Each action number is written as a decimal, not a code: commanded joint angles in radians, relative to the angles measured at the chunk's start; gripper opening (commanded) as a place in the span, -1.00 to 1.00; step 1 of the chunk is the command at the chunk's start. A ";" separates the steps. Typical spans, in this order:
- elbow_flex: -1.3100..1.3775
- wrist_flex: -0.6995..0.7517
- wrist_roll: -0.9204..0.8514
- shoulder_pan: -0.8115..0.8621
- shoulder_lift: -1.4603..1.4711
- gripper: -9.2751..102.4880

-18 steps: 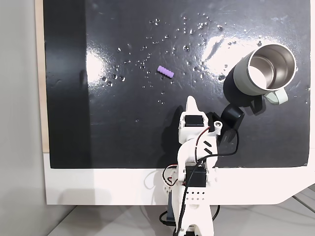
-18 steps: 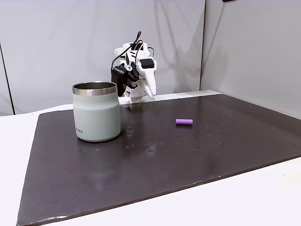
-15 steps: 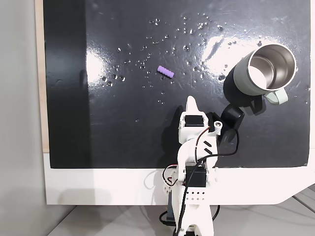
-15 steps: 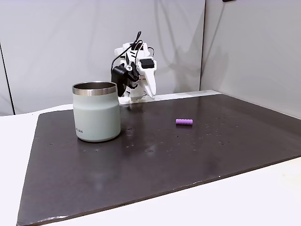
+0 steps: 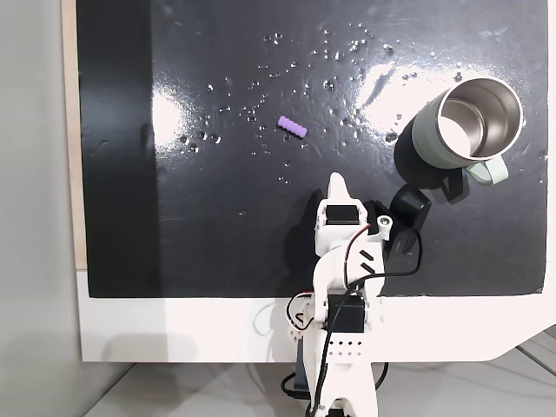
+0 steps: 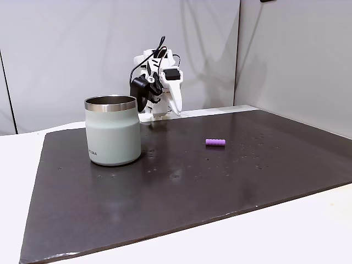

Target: Grasp a pengrip and put it in the cup.

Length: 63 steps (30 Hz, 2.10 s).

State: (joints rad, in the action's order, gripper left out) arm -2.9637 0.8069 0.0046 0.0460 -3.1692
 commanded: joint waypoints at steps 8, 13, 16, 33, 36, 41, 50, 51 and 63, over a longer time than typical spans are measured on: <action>0.548 0.112 0.041 -0.149 0.376 -0.84; 0.818 0.216 0.098 -0.218 0.626 -0.84; 0.976 0.290 0.155 -0.244 0.784 -0.84; 1.546 0.558 0.526 -0.356 1.483 -0.84; 1.615 0.589 0.551 -0.348 1.569 -0.84; 1.753 0.666 0.577 -0.287 1.727 -0.83; 1.858 0.724 0.606 -0.250 1.879 -0.52; 1.873 0.730 0.606 -0.247 1.896 -0.50; 1.962 0.744 0.609 -0.216 2.056 -0.50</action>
State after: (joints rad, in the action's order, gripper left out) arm -1.0600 1.5417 0.6044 -0.1902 -1.1198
